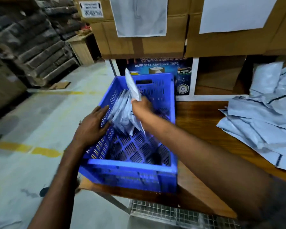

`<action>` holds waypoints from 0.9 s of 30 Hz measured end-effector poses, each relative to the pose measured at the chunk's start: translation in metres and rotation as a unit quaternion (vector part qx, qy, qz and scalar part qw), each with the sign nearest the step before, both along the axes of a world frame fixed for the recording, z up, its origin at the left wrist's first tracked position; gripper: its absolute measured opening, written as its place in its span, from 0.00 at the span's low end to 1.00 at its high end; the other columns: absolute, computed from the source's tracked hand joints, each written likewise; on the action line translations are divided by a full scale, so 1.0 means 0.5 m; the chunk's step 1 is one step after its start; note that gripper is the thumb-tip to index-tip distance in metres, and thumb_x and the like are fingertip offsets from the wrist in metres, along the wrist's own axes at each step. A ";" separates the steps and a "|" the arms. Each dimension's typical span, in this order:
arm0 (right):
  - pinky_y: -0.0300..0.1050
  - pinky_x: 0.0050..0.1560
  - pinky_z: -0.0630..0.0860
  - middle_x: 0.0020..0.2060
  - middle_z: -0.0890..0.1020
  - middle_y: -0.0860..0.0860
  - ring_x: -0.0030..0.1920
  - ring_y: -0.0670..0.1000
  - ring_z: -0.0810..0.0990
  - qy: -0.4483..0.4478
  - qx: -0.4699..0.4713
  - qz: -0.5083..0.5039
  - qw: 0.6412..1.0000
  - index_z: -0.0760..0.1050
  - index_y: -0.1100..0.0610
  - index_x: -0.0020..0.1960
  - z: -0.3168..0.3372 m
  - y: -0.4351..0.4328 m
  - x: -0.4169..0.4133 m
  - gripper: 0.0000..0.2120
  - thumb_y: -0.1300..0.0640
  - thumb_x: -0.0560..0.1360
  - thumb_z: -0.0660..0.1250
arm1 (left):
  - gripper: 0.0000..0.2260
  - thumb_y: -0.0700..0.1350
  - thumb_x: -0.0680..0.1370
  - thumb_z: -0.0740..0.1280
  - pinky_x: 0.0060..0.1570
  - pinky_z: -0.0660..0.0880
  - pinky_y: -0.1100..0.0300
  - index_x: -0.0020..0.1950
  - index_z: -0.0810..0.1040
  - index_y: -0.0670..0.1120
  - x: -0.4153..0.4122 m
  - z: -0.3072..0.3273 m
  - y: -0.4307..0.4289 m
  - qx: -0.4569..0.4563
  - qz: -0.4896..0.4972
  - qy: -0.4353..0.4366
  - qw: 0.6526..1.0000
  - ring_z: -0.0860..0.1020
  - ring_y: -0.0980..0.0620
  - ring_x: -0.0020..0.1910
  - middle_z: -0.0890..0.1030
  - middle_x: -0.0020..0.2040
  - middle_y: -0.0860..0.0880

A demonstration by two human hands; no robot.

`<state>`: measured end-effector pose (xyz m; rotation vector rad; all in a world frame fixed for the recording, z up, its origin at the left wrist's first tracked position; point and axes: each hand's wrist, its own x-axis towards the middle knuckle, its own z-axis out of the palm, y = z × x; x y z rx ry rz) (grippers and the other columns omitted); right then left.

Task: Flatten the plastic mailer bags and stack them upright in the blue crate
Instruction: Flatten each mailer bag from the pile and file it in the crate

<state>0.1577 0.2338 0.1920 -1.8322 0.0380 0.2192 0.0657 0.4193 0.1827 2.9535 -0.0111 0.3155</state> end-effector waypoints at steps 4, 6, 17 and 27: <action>0.57 0.78 0.57 0.79 0.57 0.63 0.78 0.63 0.57 0.148 0.048 -0.022 0.988 0.51 0.64 0.81 -0.085 0.061 0.097 0.26 0.56 0.85 0.46 | 0.36 0.62 0.80 0.52 0.74 0.67 0.44 0.80 0.65 0.39 0.040 -0.021 0.041 0.052 -0.044 0.063 0.996 0.65 0.39 0.79 0.69 0.77 0.40; 0.58 0.79 0.50 0.80 0.53 0.62 0.79 0.63 0.53 0.154 0.021 -0.111 0.981 0.50 0.62 0.82 -0.121 0.082 0.145 0.26 0.55 0.86 0.47 | 0.33 0.59 0.81 0.54 0.75 0.64 0.46 0.80 0.64 0.39 0.046 -0.027 0.041 0.038 -0.027 0.043 0.998 0.64 0.40 0.79 0.68 0.78 0.40; 0.58 0.79 0.51 0.81 0.58 0.51 0.80 0.57 0.55 0.064 -0.127 -0.058 0.988 0.56 0.50 0.82 -0.208 0.120 0.207 0.29 0.39 0.85 0.42 | 0.30 0.58 0.82 0.50 0.78 0.54 0.50 0.81 0.65 0.46 0.043 -0.062 0.039 0.067 0.001 0.030 0.997 0.60 0.48 0.81 0.66 0.80 0.48; 0.57 0.80 0.46 0.83 0.51 0.50 0.82 0.56 0.50 0.071 -0.083 -0.032 0.994 0.47 0.48 0.83 -0.223 0.125 0.211 0.30 0.38 0.85 0.42 | 0.32 0.60 0.81 0.47 0.76 0.55 0.51 0.77 0.71 0.46 0.037 -0.062 0.039 0.082 -0.010 0.028 0.996 0.66 0.47 0.78 0.71 0.77 0.49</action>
